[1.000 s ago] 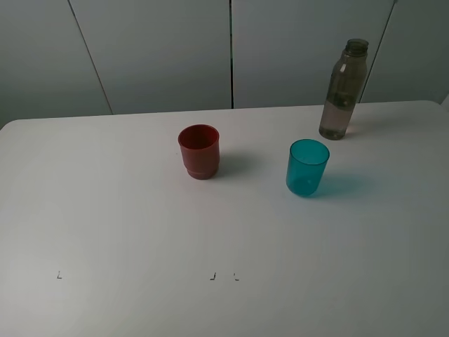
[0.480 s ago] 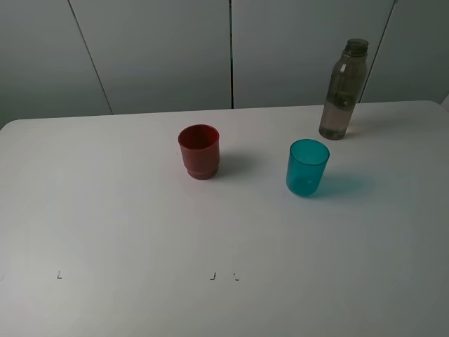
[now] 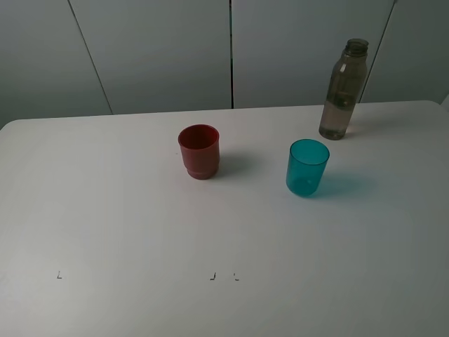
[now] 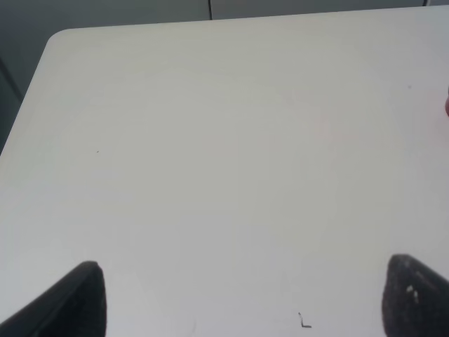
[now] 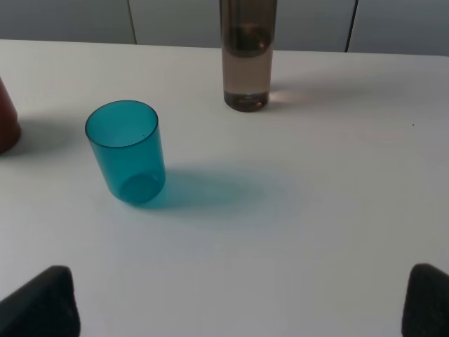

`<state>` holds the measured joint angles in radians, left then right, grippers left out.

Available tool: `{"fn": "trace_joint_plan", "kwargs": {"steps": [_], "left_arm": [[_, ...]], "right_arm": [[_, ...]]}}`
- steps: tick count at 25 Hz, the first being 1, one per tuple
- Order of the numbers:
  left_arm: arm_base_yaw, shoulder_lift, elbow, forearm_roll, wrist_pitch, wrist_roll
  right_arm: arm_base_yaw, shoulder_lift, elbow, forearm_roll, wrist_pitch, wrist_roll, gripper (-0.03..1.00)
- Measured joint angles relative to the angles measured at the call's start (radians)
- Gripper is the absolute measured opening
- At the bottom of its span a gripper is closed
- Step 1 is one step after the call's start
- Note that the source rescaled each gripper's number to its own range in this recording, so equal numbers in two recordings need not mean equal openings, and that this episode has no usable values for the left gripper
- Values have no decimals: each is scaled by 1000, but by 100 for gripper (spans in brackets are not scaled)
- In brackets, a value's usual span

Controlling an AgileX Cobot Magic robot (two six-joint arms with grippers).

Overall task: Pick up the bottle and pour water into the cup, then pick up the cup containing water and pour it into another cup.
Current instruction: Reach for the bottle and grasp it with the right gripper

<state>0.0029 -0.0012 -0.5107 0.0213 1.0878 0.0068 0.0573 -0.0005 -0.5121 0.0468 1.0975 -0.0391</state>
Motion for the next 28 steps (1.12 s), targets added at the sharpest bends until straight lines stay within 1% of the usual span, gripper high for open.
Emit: {"fn": "trace_joint_plan", "kwargs": {"steps": [28], "left_arm": [[0, 0, 0, 0, 0, -7]], "right_arm": [[0, 0, 0, 0, 0, 0, 100]]}}
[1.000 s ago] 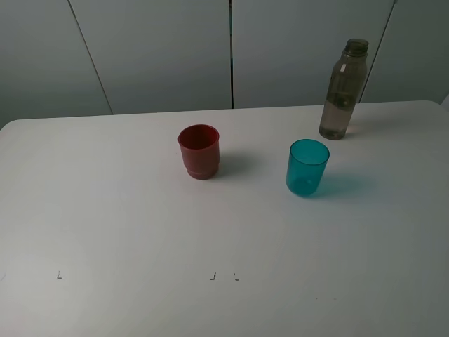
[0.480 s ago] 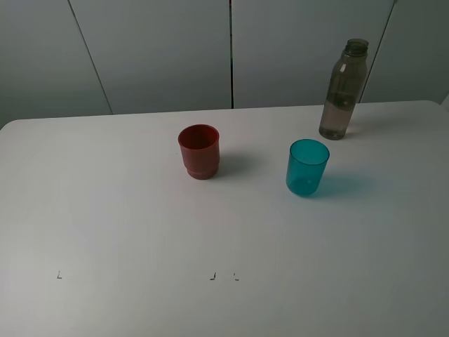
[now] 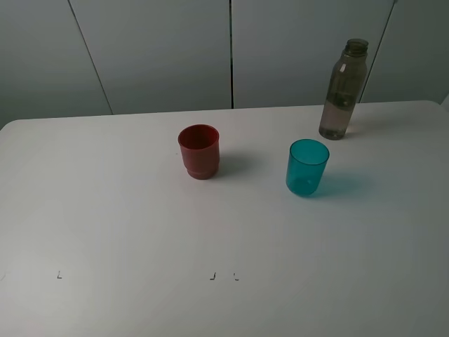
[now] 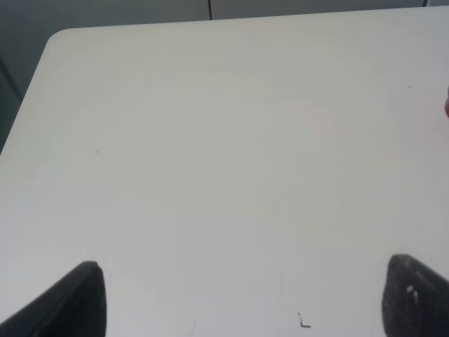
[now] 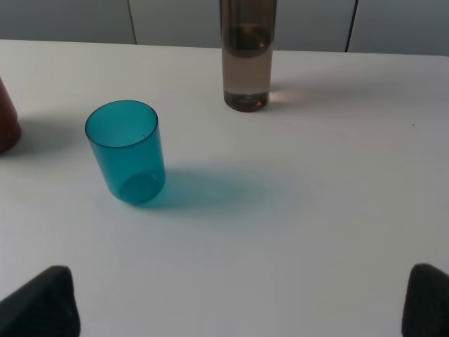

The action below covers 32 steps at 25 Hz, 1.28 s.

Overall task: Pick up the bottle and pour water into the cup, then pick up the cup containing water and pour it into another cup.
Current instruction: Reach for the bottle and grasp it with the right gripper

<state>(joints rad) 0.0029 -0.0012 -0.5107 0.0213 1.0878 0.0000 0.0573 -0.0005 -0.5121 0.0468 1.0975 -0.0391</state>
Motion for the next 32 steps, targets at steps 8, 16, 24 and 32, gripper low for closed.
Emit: {"fn": "trace_joint_plan", "kwargs": {"steps": [8, 16, 24, 32], "left_arm": [[0, 0, 0, 0, 0, 0], [0, 0, 0, 0, 0, 0], [0, 0, 0, 0, 0, 0], [0, 0, 0, 0, 0, 0]], "right_arm": [[0, 0, 0, 0, 0, 0, 100], [0, 0, 0, 0, 0, 0, 100], [0, 0, 0, 0, 0, 0, 100], [0, 0, 0, 0, 0, 0, 100]]}}
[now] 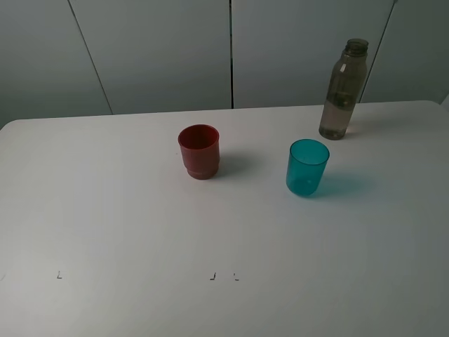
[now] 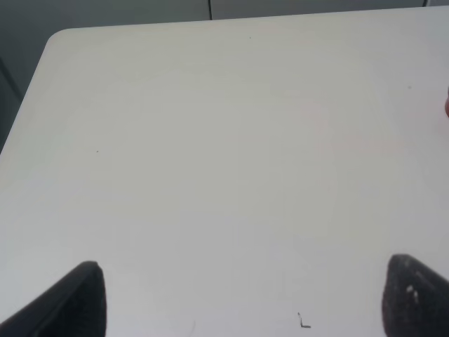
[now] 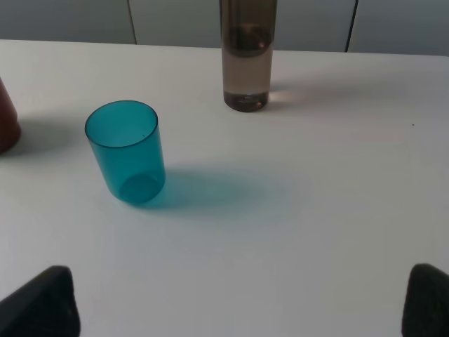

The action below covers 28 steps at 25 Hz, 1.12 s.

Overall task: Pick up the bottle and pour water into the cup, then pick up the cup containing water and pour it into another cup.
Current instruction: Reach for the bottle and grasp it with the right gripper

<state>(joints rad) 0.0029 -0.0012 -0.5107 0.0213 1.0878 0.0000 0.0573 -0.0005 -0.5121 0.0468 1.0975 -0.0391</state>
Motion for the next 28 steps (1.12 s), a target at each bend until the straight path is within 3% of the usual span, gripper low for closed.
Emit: {"fn": "trace_joint_plan", "kwargs": {"steps": [28], "left_arm": [[0, 0, 0, 0, 0, 0]], "right_arm": [[0, 0, 0, 0, 0, 0, 100]]}}
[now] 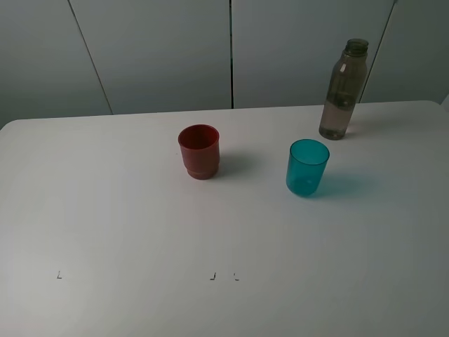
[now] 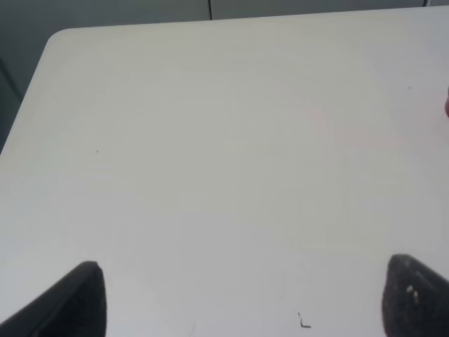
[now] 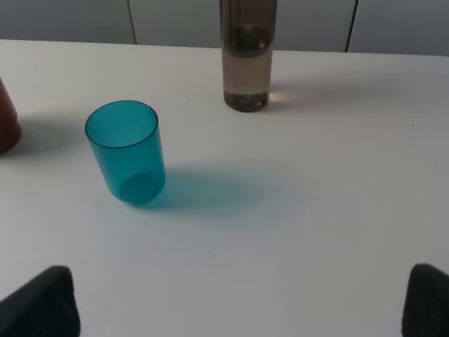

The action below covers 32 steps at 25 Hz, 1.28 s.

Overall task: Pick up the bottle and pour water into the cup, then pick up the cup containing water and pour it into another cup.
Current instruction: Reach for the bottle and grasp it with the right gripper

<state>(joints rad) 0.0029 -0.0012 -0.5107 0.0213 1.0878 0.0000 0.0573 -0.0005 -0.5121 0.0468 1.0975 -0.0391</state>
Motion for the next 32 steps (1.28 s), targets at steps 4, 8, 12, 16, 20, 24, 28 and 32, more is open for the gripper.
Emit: {"fn": "trace_joint_plan", "kwargs": {"steps": [4, 8, 12, 16, 20, 24, 28, 32], "left_arm": [[0, 0, 0, 0, 0, 0], [0, 0, 0, 0, 0, 0], [0, 0, 0, 0, 0, 0], [0, 0, 0, 0, 0, 0], [0, 0, 0, 0, 0, 0], [0, 0, 0, 0, 0, 0], [0, 0, 0, 0, 0, 0], [0, 0, 0, 0, 0, 7]], "right_arm": [[0, 0, 0, 0, 0, 0, 100], [0, 0, 0, 0, 0, 0, 100], [0, 0, 0, 0, 0, 0, 100], [0, 0, 0, 0, 0, 0, 100], [0, 0, 0, 0, 0, 0, 100], [0, 0, 0, 0, 0, 0, 100], [0, 0, 0, 0, 0, 0, 100], [0, 0, 0, 0, 0, 0, 100]]}}
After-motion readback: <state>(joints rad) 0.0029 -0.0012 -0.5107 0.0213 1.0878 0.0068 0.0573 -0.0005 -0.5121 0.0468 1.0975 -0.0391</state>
